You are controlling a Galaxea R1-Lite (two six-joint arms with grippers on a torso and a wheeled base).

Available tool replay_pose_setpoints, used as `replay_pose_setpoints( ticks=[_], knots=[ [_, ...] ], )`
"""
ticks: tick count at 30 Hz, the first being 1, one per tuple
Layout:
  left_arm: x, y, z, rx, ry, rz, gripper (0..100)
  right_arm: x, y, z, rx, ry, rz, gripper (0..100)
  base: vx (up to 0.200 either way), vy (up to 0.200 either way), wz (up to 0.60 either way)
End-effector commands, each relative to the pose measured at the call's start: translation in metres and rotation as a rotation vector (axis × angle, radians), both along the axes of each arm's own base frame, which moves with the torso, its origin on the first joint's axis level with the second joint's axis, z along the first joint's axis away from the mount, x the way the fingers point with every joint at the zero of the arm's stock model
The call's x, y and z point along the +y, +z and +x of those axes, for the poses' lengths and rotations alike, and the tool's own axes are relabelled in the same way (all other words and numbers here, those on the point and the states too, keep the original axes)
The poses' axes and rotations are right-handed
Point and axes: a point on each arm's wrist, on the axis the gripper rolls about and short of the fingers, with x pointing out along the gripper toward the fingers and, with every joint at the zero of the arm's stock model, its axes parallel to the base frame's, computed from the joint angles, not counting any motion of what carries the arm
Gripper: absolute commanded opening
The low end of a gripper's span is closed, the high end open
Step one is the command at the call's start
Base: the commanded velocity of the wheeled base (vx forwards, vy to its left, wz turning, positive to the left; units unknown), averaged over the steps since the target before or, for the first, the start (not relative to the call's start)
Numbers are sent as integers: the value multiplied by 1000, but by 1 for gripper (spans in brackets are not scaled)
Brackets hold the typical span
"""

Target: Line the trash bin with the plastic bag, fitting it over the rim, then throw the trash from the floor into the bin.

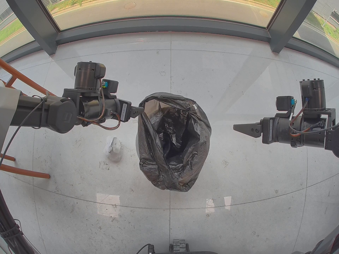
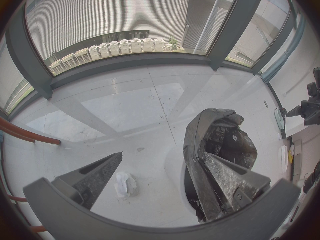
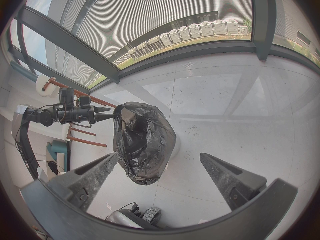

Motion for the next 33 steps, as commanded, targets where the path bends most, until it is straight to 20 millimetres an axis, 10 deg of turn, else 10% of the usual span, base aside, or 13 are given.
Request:
replay_pose_setpoints(
  ticks=[1,10,33],
  knots=[
    [-23,4,-36,45,-103,13,100,-7,2,-13,-6,-7,2,100,0,0,0],
    [-50,-21,-62,145,-206,61,100,-8,-4,-17,14,-6,-6,100,0,0,0],
    [-77,-81,-22,248,-198,119,100,-6,-8,-18,26,6,-9,100,0,0,0]
  ],
)
